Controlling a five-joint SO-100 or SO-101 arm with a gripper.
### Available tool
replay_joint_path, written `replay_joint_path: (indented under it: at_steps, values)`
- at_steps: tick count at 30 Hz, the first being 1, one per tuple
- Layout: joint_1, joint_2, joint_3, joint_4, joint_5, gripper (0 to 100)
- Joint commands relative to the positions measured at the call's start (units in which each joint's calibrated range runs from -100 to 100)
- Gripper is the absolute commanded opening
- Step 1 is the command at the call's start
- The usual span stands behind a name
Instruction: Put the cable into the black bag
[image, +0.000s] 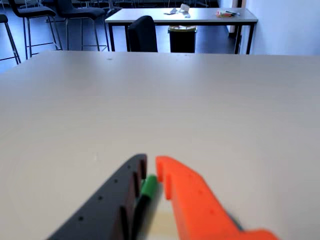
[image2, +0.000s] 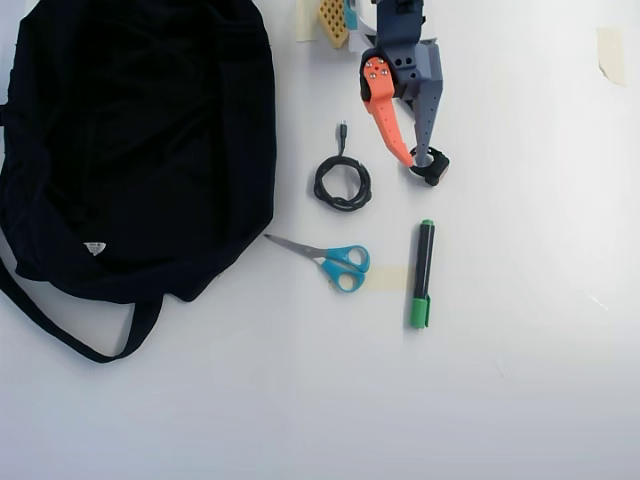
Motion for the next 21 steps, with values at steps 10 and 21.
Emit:
replay_joint_path:
  at_steps: [10,21]
  values:
    - [1.29,27.78,-31.79,-0.93,0.08,2]
    - [3.84,40.73,-46.35,-0.76,0.08,2]
